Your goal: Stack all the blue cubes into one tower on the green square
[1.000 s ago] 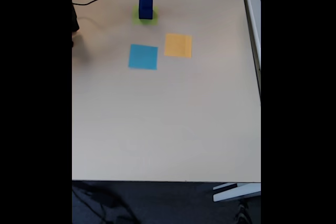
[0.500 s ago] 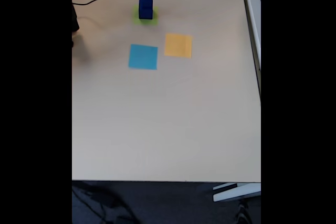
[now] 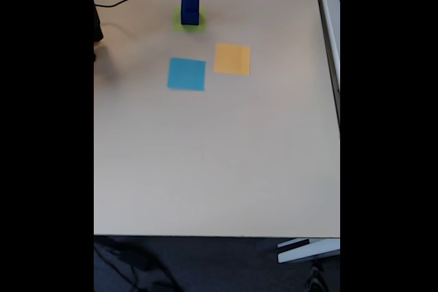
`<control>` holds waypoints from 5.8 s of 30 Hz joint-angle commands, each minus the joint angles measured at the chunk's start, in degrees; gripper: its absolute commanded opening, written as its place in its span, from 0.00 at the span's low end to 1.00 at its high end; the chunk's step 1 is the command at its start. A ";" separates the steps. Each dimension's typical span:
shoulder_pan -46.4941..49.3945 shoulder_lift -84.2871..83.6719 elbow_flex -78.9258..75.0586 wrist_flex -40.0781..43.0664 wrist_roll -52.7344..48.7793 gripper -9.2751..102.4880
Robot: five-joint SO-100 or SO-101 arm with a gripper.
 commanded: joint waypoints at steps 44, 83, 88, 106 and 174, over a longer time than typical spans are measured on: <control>-1.23 3.16 3.52 -2.81 2.02 0.08; -1.49 3.52 5.45 -4.39 2.55 0.08; -1.49 3.52 5.54 -4.48 2.46 0.10; -1.76 3.52 5.71 -4.83 2.55 0.14; 31.38 57.92 -15.21 25.40 -82.97 0.08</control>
